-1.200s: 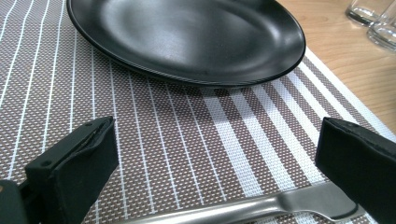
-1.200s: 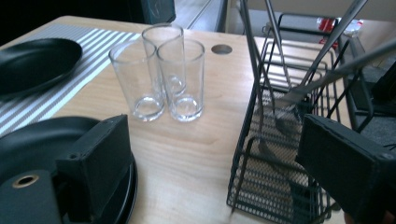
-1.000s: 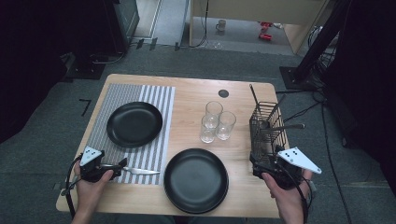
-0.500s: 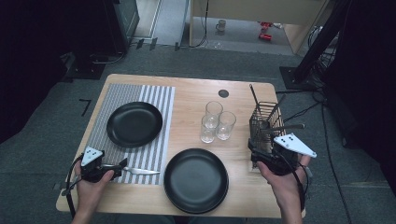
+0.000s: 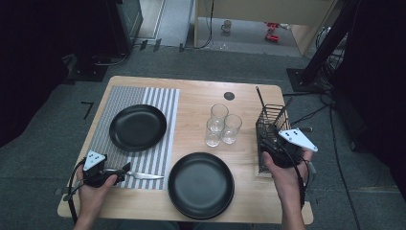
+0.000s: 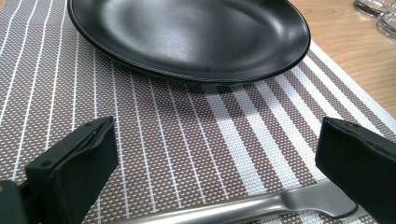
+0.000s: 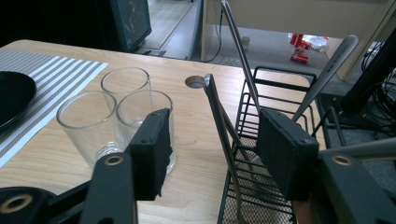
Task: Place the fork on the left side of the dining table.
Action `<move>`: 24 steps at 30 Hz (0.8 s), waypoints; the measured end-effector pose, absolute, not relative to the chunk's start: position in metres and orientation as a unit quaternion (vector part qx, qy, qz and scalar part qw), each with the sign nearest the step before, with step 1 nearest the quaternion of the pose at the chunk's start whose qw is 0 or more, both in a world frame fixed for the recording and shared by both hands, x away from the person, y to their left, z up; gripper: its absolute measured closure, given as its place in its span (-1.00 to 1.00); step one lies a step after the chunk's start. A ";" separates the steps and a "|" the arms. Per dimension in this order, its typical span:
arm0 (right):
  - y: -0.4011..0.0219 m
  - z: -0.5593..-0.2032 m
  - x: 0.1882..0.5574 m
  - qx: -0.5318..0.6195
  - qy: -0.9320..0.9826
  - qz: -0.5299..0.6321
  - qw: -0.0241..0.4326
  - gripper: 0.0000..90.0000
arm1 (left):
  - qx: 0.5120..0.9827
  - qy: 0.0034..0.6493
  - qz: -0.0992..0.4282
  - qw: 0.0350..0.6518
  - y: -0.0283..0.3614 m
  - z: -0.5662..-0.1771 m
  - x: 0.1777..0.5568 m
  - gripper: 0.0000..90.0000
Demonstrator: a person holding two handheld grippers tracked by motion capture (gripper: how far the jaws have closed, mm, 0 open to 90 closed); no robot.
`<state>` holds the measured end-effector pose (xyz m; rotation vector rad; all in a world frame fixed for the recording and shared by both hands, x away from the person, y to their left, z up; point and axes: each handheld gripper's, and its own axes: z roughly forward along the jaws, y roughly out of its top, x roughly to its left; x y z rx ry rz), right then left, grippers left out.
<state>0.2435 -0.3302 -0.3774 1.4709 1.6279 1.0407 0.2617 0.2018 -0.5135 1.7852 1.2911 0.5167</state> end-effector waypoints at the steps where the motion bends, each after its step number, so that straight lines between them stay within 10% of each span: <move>1: -0.330 -0.378 0.246 0.568 0.629 0.400 0.350 0.09 | 0.714 0.516 0.207 0.425 0.202 -0.513 0.262 -1.00; 24: -0.328 -0.390 0.265 0.581 0.638 0.354 0.360 0.90 | 0.715 0.516 0.208 0.424 0.202 -0.514 0.262 -1.00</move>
